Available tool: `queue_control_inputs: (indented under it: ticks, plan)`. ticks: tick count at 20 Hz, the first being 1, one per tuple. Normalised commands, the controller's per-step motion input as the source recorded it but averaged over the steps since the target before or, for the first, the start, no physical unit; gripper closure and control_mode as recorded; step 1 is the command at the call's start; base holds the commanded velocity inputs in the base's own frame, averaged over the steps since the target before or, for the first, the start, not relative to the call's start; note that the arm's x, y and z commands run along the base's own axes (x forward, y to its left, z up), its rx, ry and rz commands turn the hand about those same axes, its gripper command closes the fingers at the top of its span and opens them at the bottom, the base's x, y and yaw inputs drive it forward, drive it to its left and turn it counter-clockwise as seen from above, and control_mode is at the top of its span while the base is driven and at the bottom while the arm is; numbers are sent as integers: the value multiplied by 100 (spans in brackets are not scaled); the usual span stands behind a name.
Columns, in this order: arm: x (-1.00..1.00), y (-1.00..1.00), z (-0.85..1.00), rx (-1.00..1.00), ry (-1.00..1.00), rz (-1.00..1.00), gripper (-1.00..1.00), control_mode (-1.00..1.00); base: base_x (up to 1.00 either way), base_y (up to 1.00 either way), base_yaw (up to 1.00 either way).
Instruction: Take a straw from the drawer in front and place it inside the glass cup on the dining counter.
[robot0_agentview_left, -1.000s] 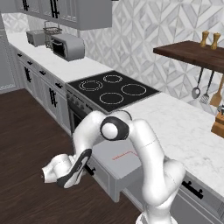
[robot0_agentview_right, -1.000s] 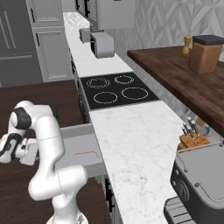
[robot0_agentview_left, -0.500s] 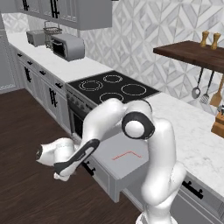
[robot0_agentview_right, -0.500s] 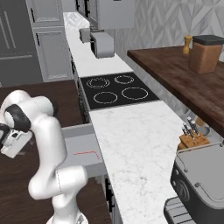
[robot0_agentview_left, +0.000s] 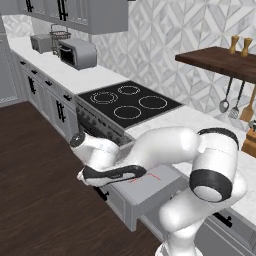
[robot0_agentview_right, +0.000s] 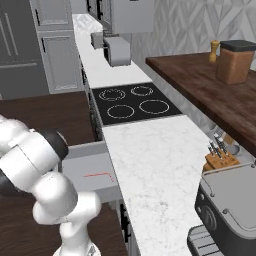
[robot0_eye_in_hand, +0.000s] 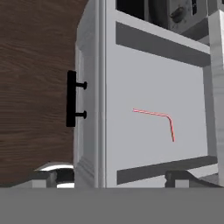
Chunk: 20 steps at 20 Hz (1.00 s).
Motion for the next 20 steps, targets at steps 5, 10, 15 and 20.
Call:
queue_control_inputs:
  ticks: [5,10,15,20]
  plan:
    - [50,-78,39,35,18,0,-100,-100,0,0,0]
    - [59,-49,-28,17,13,0,-100,-100,0,0,0]
    - [54,-8,-55,6,11,0,-100,-100,0,0,0]
    - [56,0,-62,2,15,0,-100,-100,0,0,0]
